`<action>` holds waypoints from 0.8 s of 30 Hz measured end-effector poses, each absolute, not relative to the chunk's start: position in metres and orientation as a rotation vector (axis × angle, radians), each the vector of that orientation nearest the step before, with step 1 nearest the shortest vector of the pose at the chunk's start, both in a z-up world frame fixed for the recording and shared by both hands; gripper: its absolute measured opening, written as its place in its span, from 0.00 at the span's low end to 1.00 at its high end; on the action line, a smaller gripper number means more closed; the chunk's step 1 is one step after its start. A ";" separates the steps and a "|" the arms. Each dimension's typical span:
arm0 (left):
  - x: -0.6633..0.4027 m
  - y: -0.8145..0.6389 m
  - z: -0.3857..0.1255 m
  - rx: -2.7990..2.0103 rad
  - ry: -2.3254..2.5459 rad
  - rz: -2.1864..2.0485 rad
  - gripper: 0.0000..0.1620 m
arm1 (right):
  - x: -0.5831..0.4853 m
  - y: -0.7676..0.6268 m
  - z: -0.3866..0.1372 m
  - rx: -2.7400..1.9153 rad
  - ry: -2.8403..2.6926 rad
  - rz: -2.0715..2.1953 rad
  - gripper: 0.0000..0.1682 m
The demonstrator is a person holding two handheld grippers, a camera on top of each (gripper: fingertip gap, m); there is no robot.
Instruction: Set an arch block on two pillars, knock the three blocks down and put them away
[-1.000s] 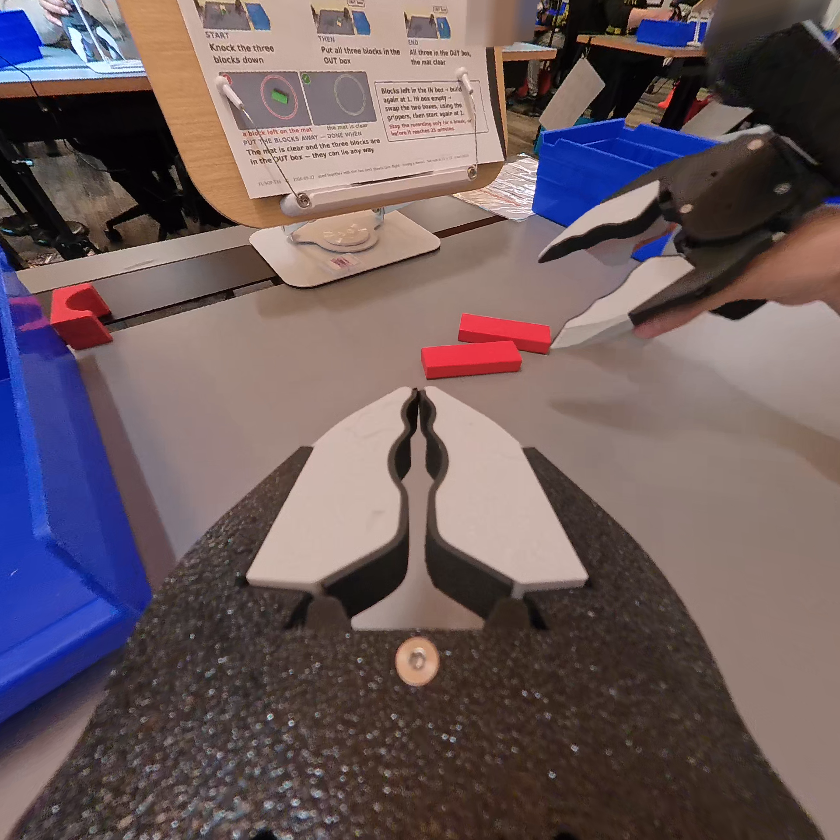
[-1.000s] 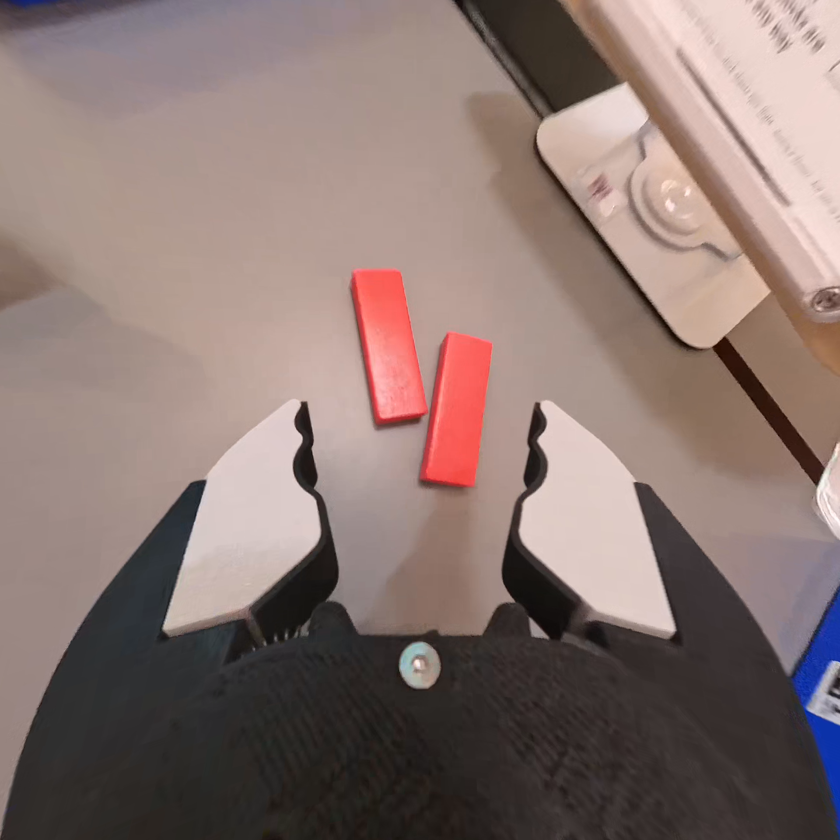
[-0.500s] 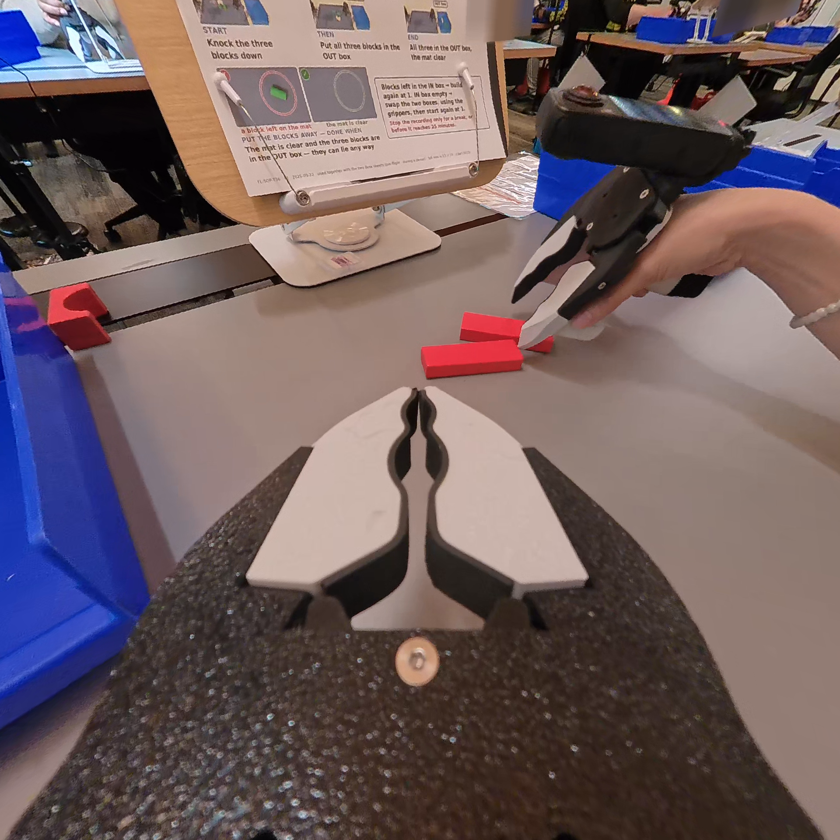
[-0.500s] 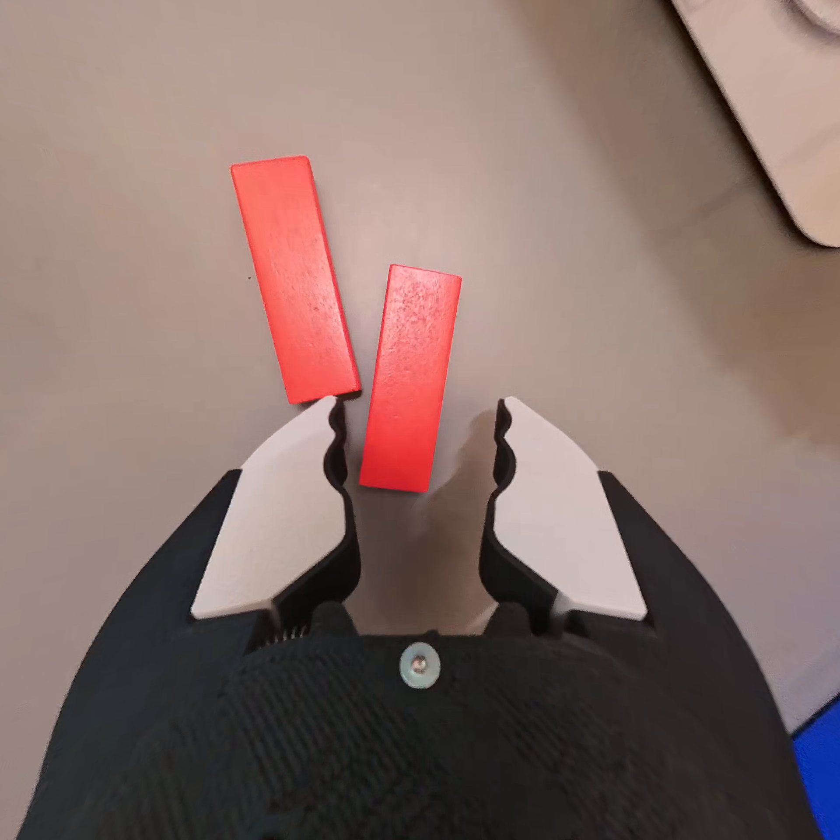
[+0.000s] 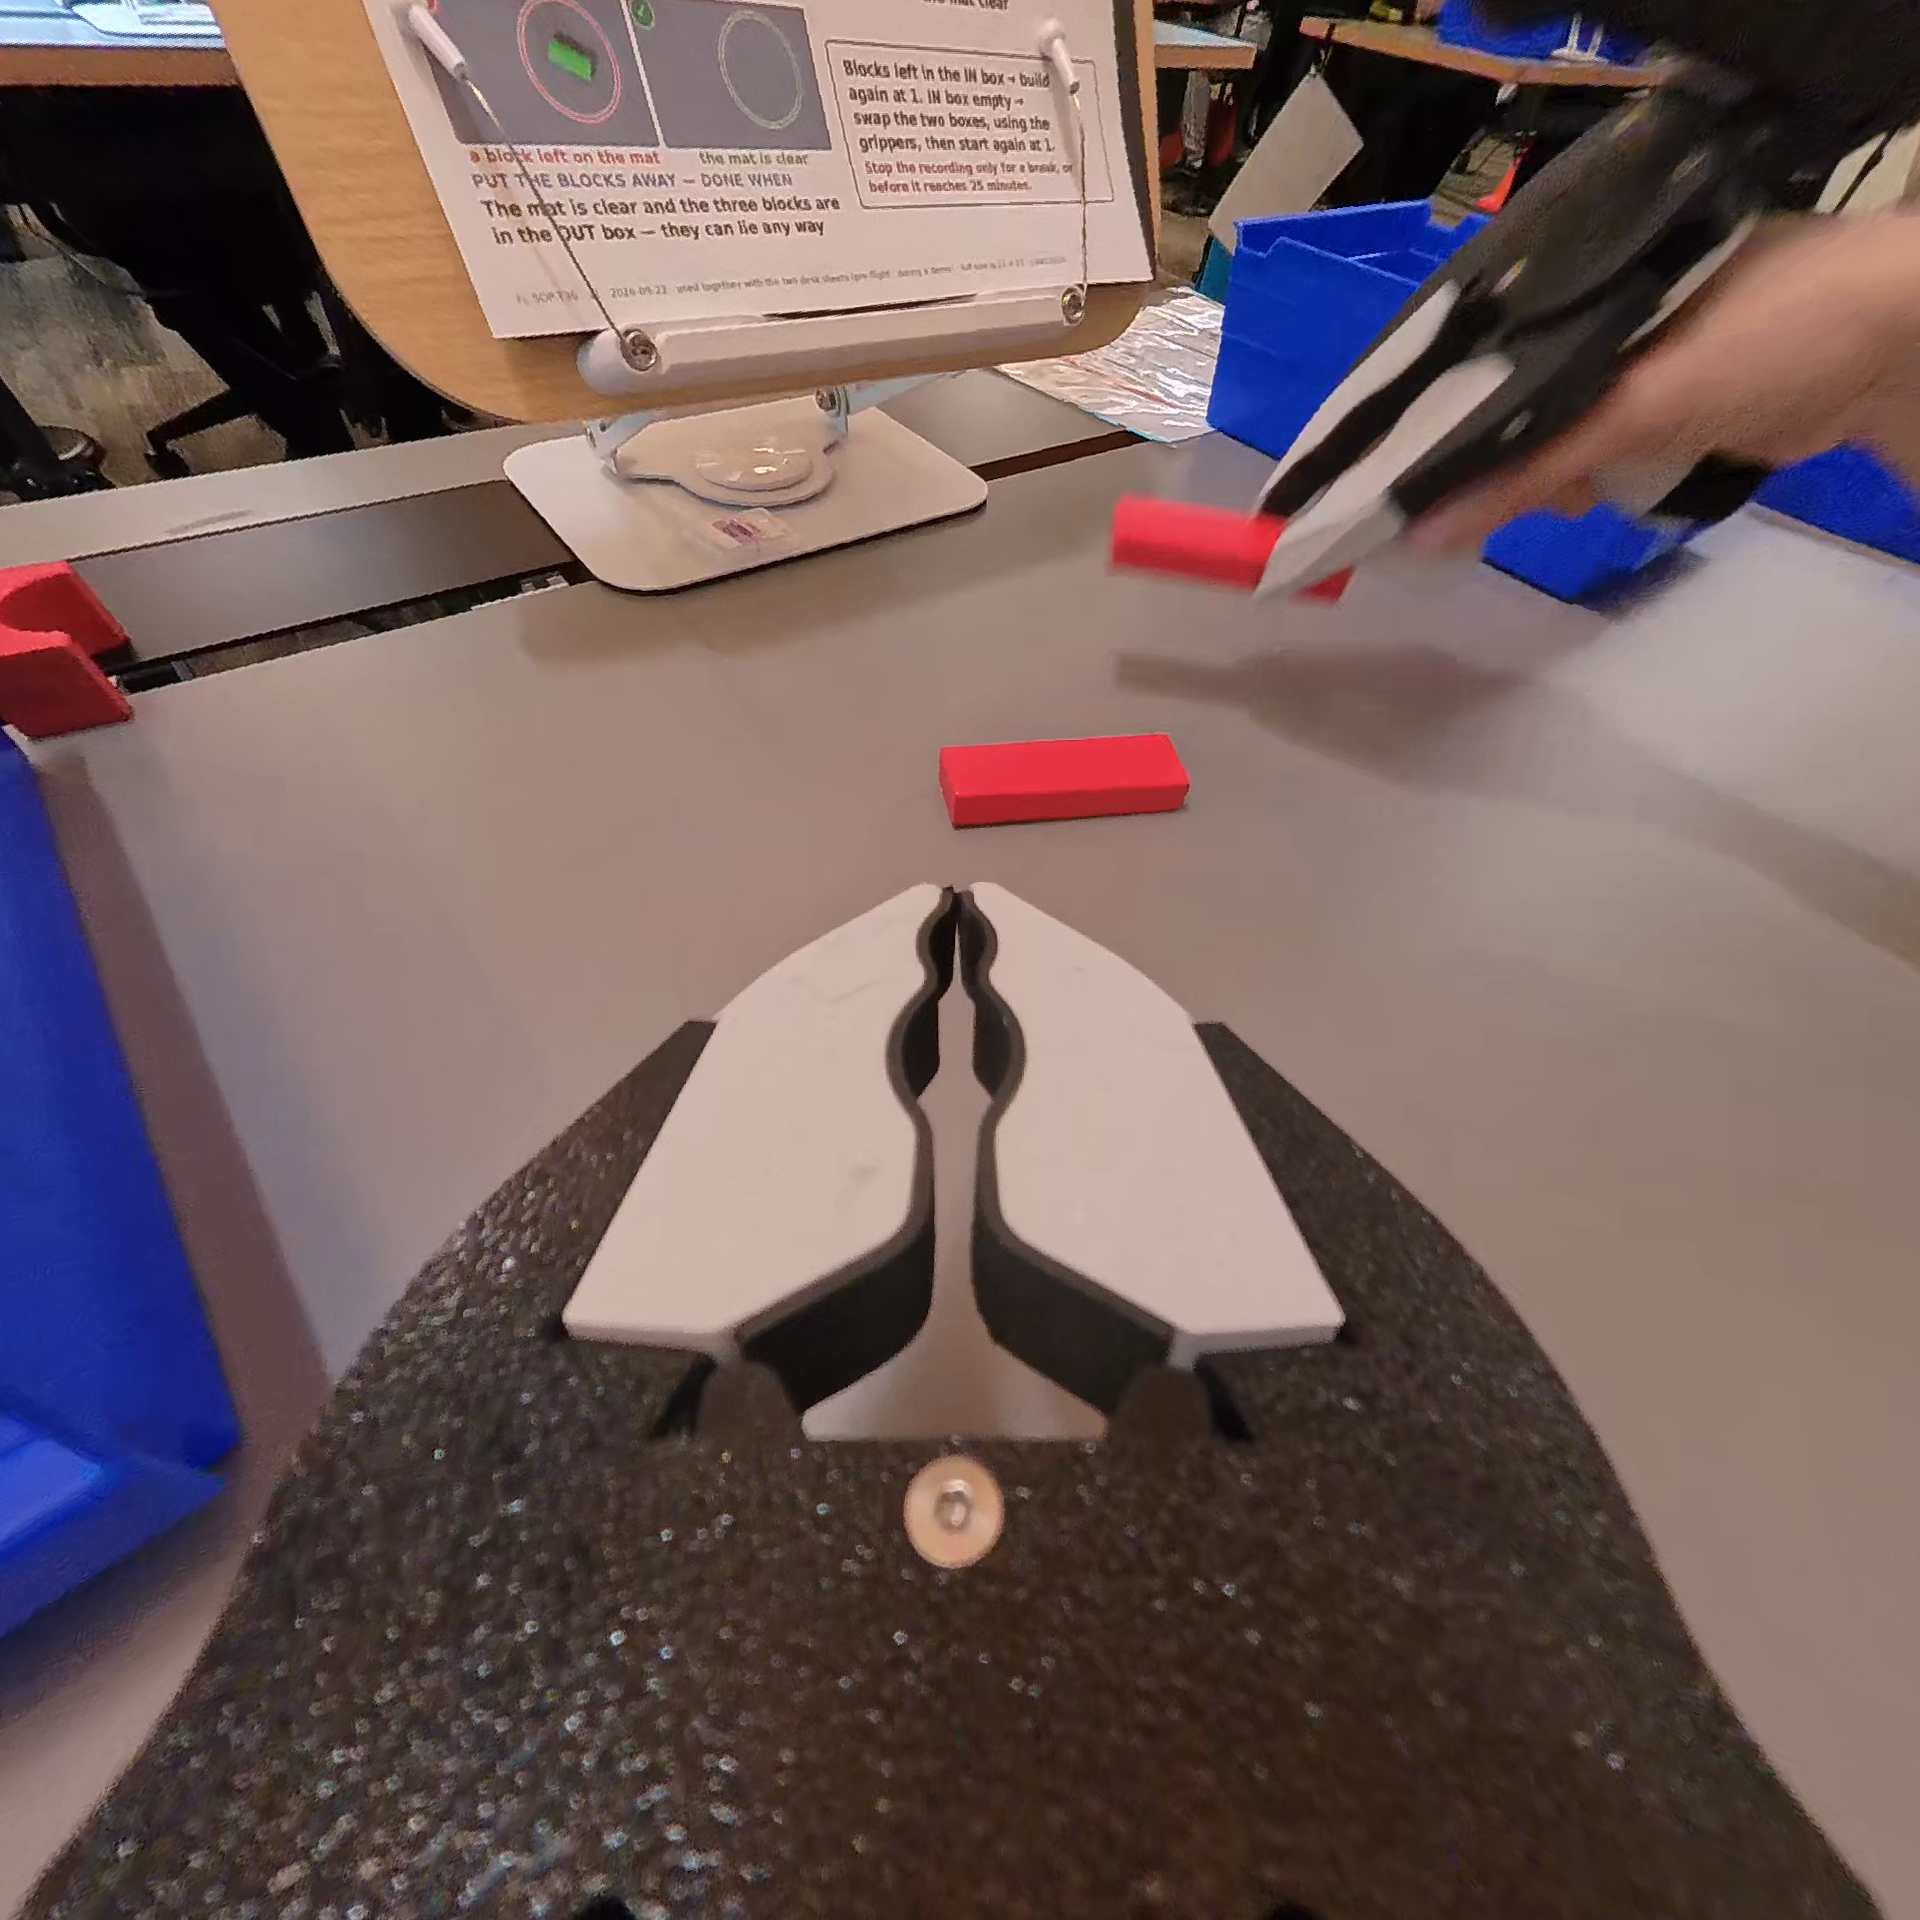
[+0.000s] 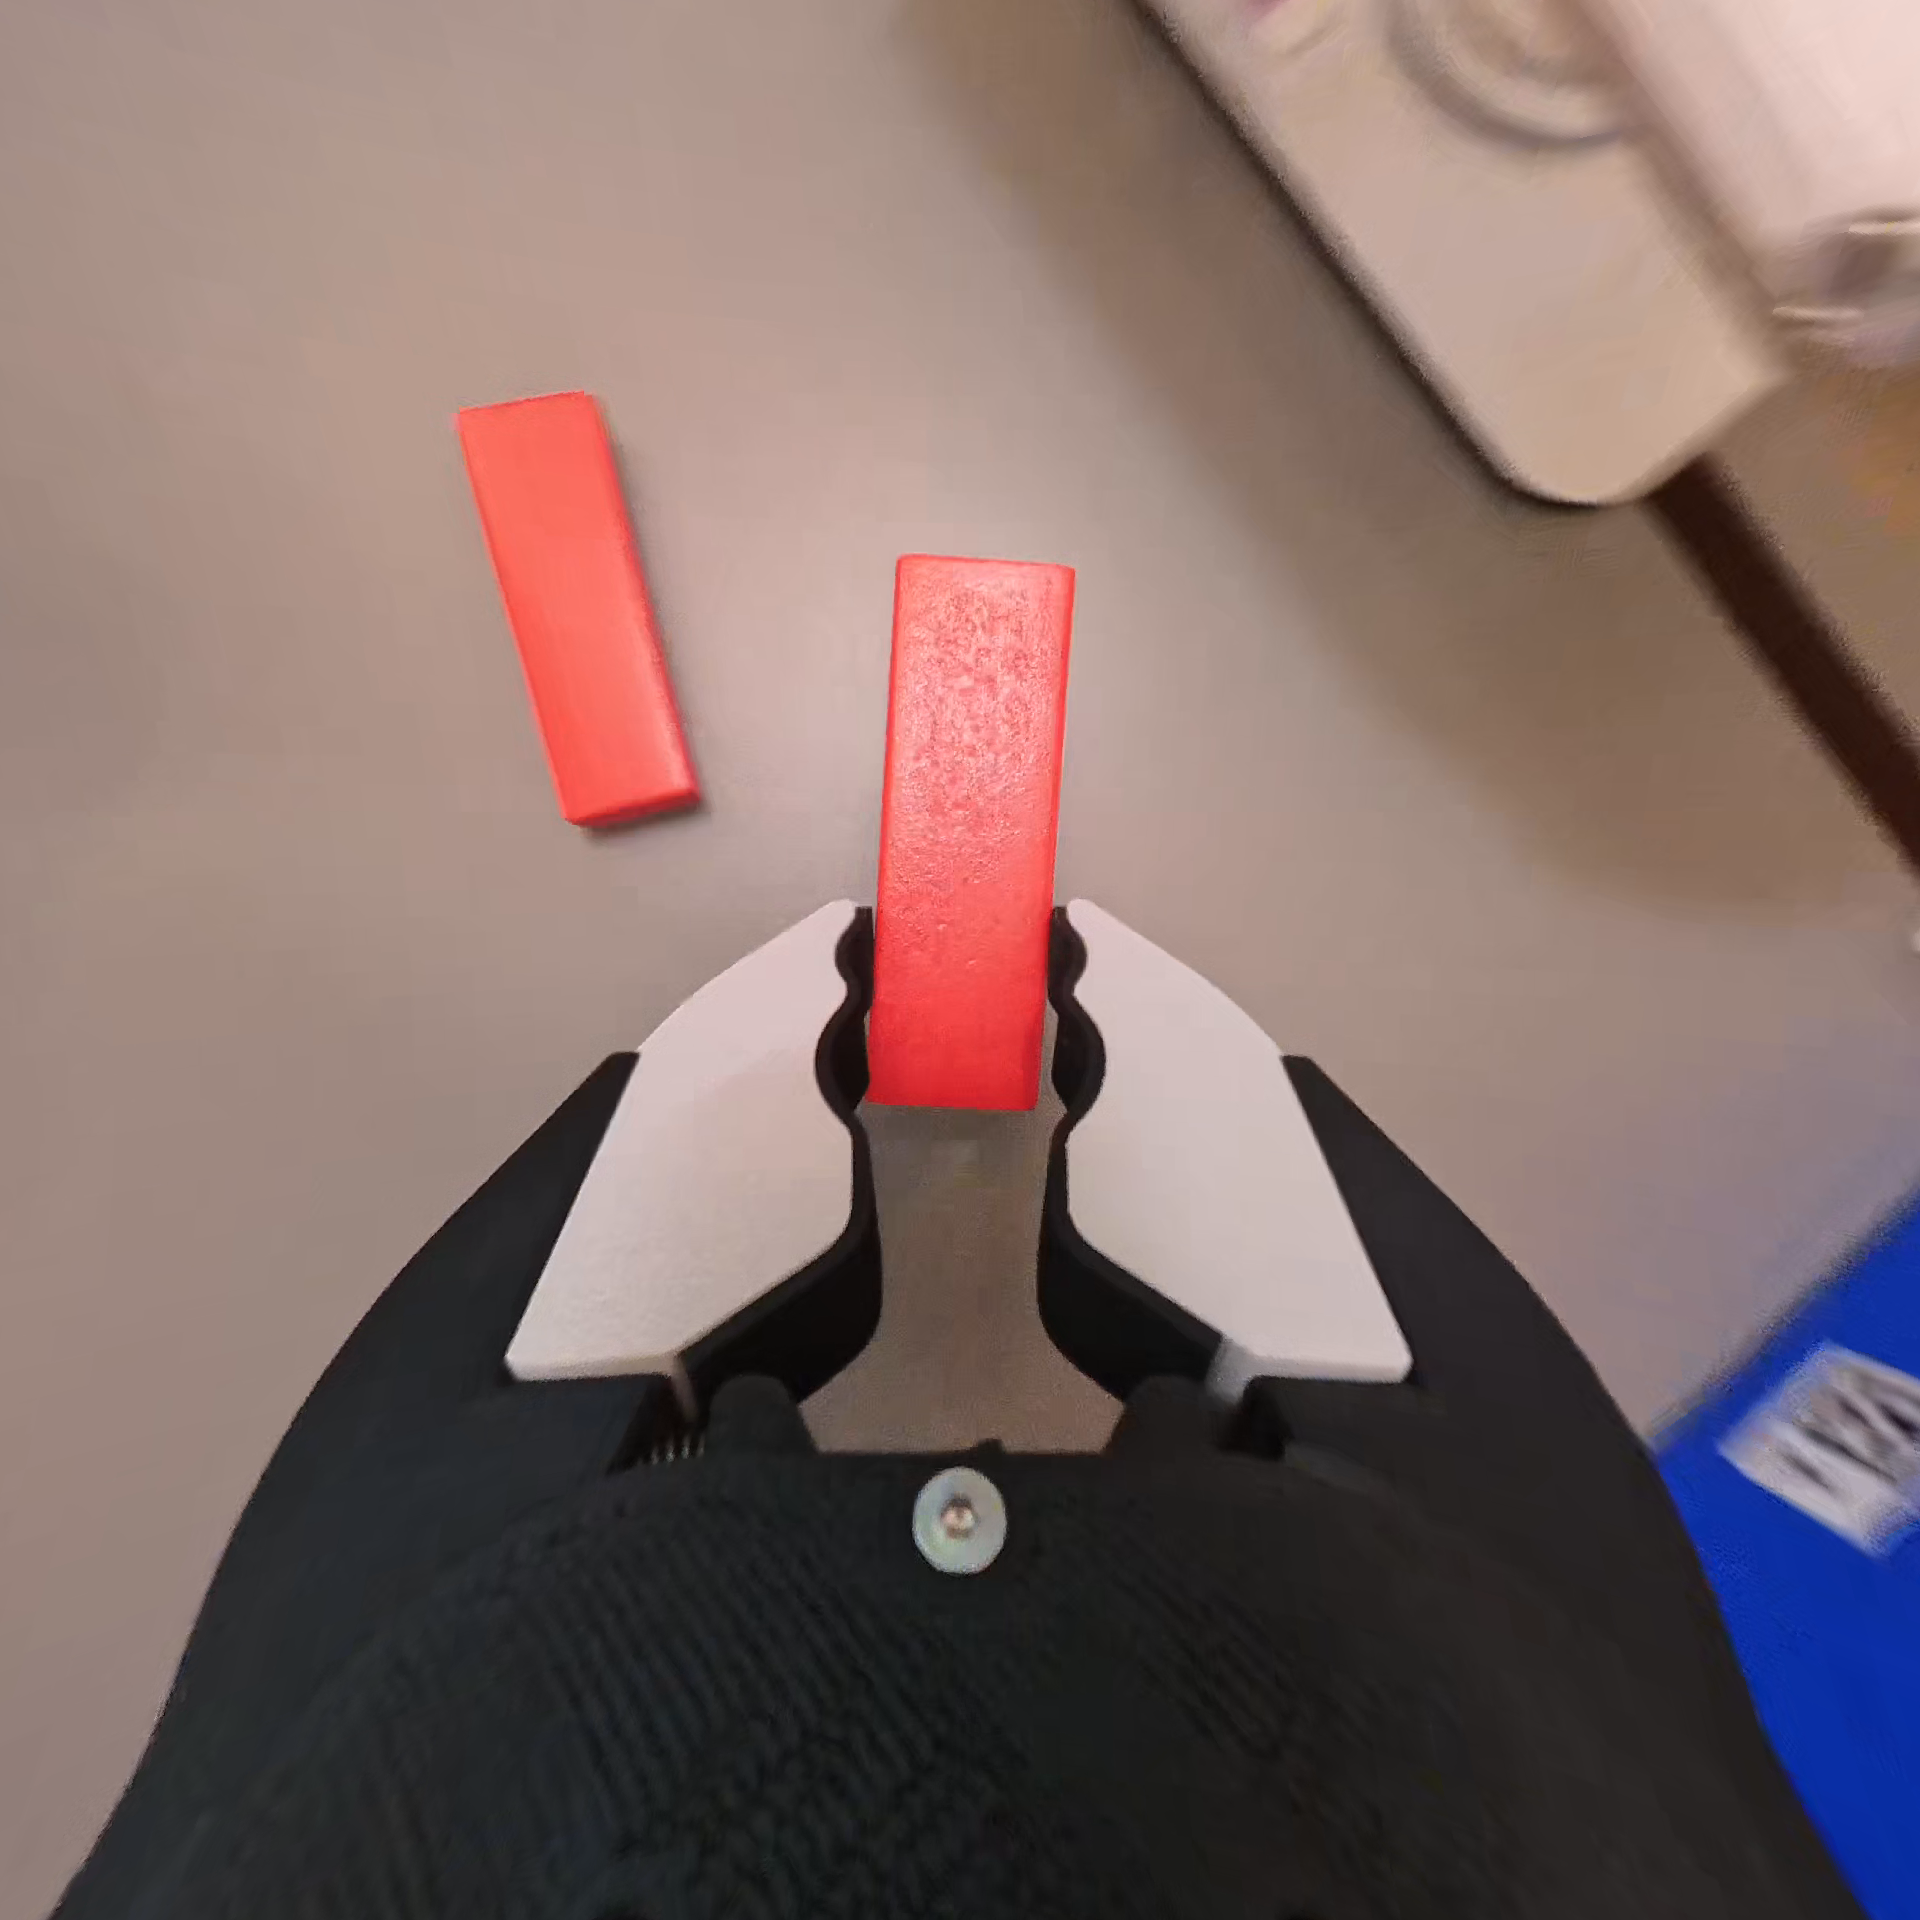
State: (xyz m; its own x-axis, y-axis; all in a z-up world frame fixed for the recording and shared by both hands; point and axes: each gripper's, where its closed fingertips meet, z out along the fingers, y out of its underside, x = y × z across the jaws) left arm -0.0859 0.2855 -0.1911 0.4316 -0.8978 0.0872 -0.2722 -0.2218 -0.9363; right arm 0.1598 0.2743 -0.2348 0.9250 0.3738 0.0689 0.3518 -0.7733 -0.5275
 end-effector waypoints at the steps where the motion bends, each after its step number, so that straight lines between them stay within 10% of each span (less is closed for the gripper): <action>1: -0.086 0.286 -0.192 -1.736 1.013 -0.824 0.00 | 0.181 0.270 -0.218 -2.516 -0.470 0.012 0.19; 8: -0.085 0.289 -0.191 -1.737 1.004 -0.827 0.00 | 0.361 0.214 -0.125 -2.463 -0.005 -0.296 0.19; 24: -0.079 0.286 -0.198 -1.745 1.039 -0.776 0.00 | 0.457 0.216 -0.258 -2.677 0.306 -0.152 0.20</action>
